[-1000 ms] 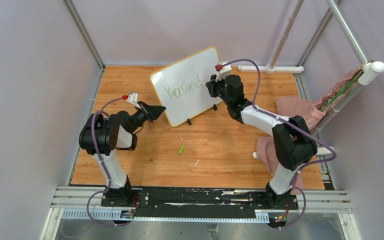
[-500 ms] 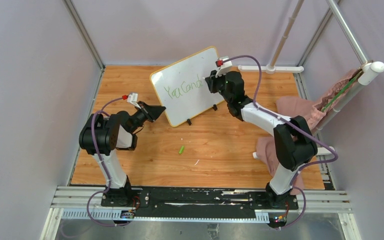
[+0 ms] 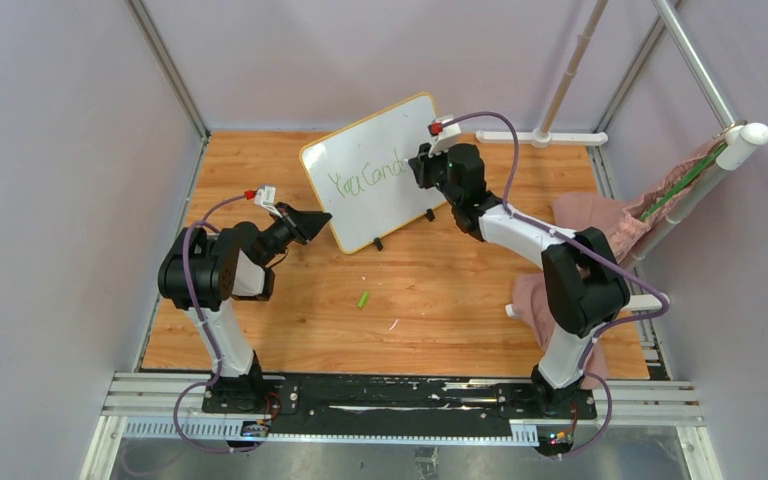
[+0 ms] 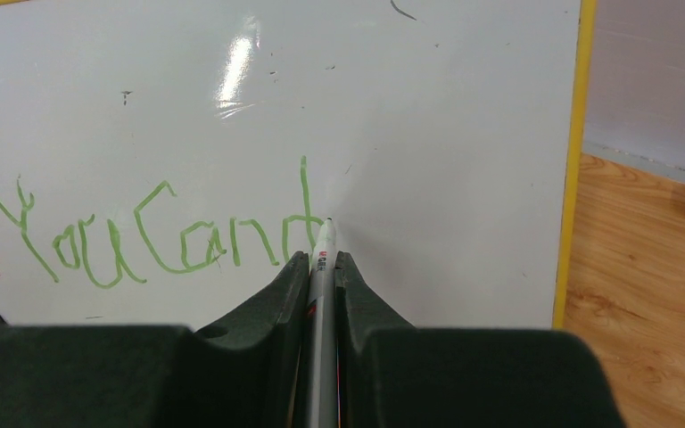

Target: Write a sentence on the whiteboard

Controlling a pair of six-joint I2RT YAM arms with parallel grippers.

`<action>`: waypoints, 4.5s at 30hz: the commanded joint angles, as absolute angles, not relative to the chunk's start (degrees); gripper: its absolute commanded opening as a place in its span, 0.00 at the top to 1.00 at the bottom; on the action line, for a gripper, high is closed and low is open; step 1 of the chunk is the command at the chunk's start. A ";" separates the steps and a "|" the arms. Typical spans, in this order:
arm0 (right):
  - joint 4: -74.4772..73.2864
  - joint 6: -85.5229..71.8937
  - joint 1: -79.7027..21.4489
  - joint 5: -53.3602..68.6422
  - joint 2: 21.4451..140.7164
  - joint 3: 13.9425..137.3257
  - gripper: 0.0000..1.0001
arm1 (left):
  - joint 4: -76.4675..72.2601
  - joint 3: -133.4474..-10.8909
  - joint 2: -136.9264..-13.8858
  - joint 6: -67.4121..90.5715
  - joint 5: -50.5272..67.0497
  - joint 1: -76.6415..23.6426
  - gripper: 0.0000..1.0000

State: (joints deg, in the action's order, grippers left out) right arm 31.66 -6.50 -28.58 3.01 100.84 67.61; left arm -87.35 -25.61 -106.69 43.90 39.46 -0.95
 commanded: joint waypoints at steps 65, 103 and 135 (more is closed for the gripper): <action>28.75 -6.30 -27.25 2.97 103.80 72.25 1.00 | -88.85 -25.74 -108.11 42.98 38.85 -1.05 1.00; 29.65 -6.10 -30.32 1.85 94.34 66.31 1.00 | -88.84 -25.75 -108.15 43.15 38.76 -1.14 1.00; 36.74 -0.84 -43.59 9.29 97.09 55.26 1.00 | -88.79 -26.10 -108.53 43.06 39.02 -1.32 1.00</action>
